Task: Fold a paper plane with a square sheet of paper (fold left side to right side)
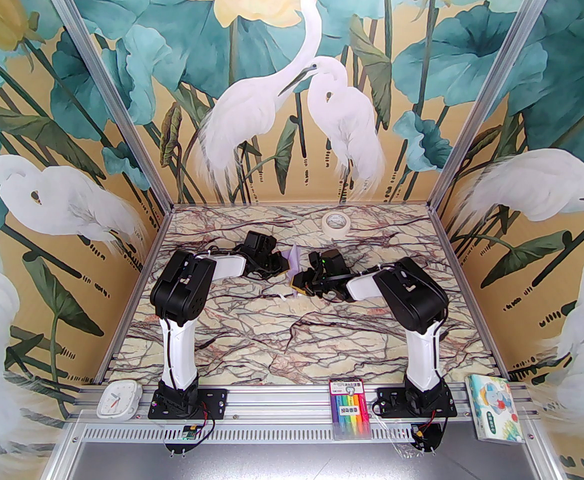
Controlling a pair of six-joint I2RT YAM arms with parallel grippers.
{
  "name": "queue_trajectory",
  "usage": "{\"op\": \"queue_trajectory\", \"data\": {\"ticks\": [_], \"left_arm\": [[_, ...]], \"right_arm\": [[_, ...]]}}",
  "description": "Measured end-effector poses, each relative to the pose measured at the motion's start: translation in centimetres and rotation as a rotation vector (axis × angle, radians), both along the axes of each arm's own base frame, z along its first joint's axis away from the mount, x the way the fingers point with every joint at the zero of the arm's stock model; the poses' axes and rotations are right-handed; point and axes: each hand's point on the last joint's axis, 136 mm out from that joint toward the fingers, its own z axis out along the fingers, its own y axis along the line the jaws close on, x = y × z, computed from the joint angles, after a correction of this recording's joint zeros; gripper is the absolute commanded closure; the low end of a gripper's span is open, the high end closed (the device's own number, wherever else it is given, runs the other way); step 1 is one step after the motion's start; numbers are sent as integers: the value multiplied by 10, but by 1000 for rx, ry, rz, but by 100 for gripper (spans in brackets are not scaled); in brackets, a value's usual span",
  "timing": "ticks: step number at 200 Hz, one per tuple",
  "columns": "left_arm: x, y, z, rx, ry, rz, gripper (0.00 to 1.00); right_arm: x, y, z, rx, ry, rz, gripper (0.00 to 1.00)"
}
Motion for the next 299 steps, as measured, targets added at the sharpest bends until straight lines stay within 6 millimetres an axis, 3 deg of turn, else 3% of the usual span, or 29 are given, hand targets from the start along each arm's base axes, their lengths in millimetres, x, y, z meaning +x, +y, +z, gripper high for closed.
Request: {"op": "queue_trajectory", "data": {"ticks": [222, 263, 299], "left_arm": [[0, 0, 0, 0, 0, 0, 93], [0, 0, 0, 0, 1, 0, 93], [0, 0, 0, 0, 1, 0, 93]], "right_arm": [[-5, -12, -8, -142, -9, 11, 79], [-9, -11, -7, -151, -10, 28, 88], [-8, 0, 7, -137, -41, 52, 96]]}}
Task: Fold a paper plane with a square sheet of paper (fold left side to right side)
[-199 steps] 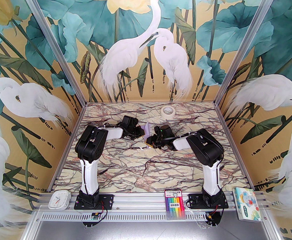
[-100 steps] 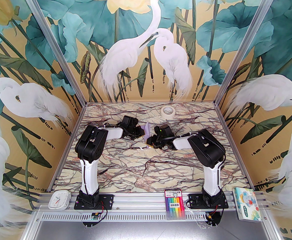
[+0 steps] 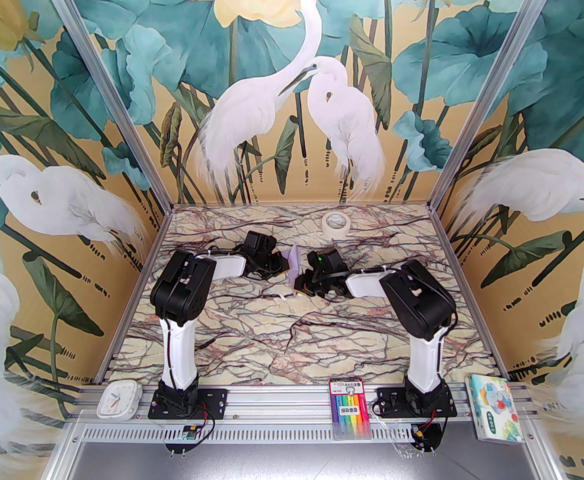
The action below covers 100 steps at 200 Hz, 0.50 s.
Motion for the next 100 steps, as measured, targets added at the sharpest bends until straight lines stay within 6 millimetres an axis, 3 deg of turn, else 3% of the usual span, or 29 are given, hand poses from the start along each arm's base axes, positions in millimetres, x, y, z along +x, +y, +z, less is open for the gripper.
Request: {"op": "queue_trajectory", "data": {"ticks": [100], "left_arm": [[0, 0, 0, 0, 0, 0, 93]], "right_arm": [[-1, 4, 1, -11, 18, 12, 98]]}}
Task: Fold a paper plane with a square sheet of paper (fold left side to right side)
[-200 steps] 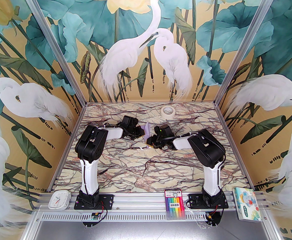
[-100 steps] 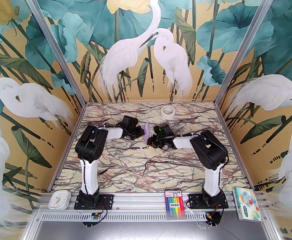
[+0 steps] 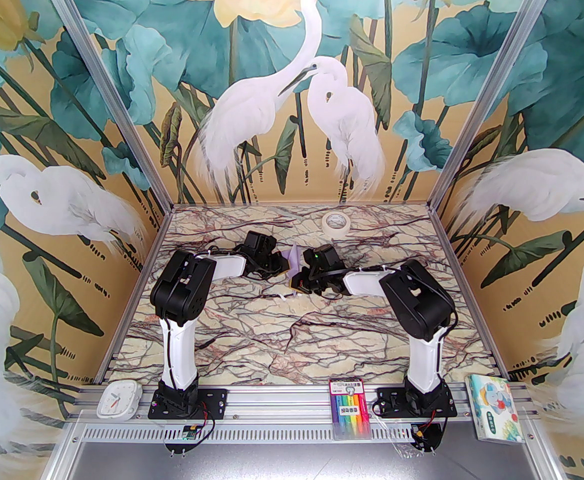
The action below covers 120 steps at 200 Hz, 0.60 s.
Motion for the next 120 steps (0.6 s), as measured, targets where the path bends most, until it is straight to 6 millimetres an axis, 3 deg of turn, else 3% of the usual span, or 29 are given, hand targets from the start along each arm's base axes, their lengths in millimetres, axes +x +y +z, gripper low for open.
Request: {"op": "queue_trajectory", "data": {"ticks": [43, 120], "left_arm": [[0, 0, 0, 0, 0, 0, 93], [0, 0, 0, 0, 0, 0, 93]], "right_arm": [[-1, -1, -11, -13, 20, 0, 98], [-2, -2, -12, -20, 25, -3, 97]]}}
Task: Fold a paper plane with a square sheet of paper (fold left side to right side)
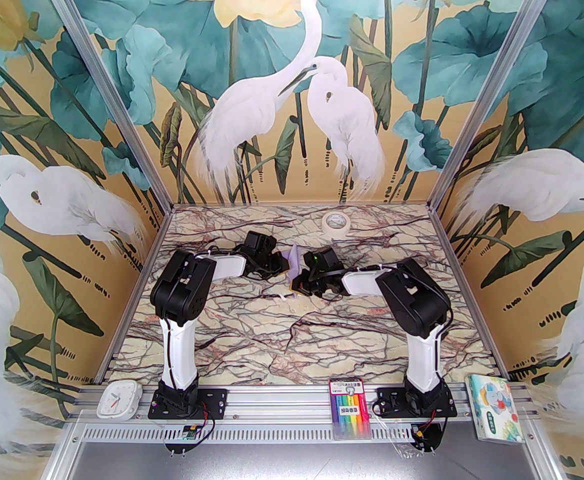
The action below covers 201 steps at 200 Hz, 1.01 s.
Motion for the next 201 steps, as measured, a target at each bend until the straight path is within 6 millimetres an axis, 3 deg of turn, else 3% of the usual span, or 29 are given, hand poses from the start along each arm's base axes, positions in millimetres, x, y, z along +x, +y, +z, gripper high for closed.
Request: {"op": "queue_trajectory", "data": {"ticks": [201], "left_arm": [[1, -1, -2, 1, 11, -3, 93]], "right_arm": [[2, -8, -13, -39, 12, -23, 100]]}}
